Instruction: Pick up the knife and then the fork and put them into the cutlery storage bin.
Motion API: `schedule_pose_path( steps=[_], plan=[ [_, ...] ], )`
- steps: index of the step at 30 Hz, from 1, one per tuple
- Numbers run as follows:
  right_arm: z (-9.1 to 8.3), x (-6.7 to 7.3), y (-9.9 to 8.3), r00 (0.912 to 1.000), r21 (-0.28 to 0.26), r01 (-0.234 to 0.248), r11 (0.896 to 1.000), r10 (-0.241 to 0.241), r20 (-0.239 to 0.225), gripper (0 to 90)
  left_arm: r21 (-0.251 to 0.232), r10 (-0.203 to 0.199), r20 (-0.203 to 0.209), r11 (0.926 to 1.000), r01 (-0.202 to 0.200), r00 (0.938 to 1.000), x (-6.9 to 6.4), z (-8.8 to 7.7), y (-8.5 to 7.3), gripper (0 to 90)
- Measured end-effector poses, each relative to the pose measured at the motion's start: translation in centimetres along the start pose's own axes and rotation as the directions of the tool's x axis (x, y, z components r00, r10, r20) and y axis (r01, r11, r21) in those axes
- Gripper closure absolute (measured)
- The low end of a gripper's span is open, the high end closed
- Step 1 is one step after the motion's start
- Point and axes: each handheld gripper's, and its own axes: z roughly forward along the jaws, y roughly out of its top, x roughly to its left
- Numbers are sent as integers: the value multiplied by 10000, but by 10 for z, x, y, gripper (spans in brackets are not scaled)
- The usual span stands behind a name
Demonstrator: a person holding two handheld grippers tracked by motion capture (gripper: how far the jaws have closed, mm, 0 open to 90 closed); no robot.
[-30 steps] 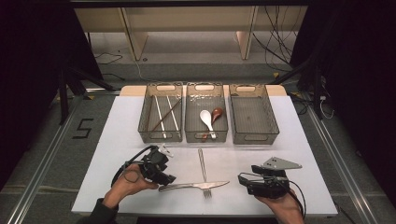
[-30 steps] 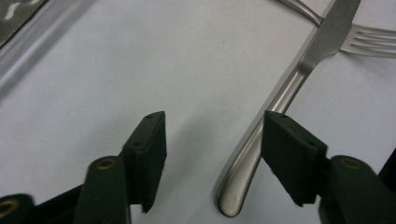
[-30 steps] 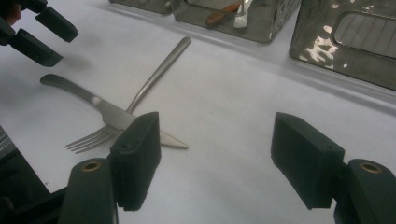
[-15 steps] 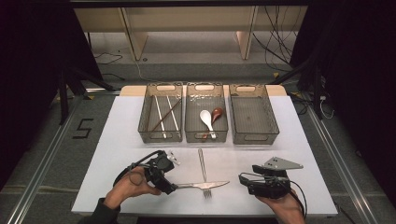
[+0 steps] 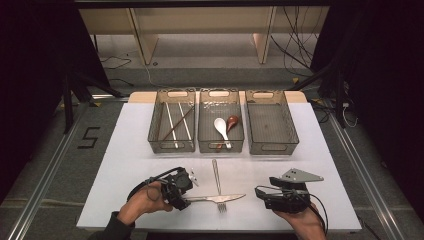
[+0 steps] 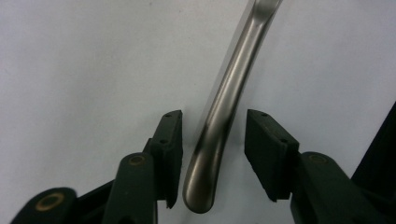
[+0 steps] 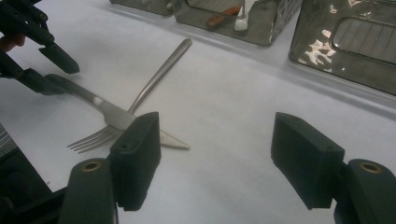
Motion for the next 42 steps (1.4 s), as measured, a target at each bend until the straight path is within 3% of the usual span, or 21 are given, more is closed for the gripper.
schedule_pose_path(
  steps=[3,14,24,35,42],
  plan=[
    [0,0,0,10000,-14,-2,10000,2,10,338,179,231,-7,9996,-231,9997,0,2,1,601],
    [0,1,0,10000,-21,3,10000,-3,22,339,267,243,165,9993,-247,9996,1,2,3,679],
    [-1,1,0,10000,-4,12,10000,-12,39,340,400,881,193,9952,-888,9959,-2,2,6,748],
    [-1,1,1,10000,-32,9,10000,-9,33,340,498,916,156,9945,-923,9957,-3,2,7,756],
    [-1,1,1,10000,-31,10,10000,-10,28,340,420,672,164,9968,-678,9976,-2,2,8,745]
  ],
)
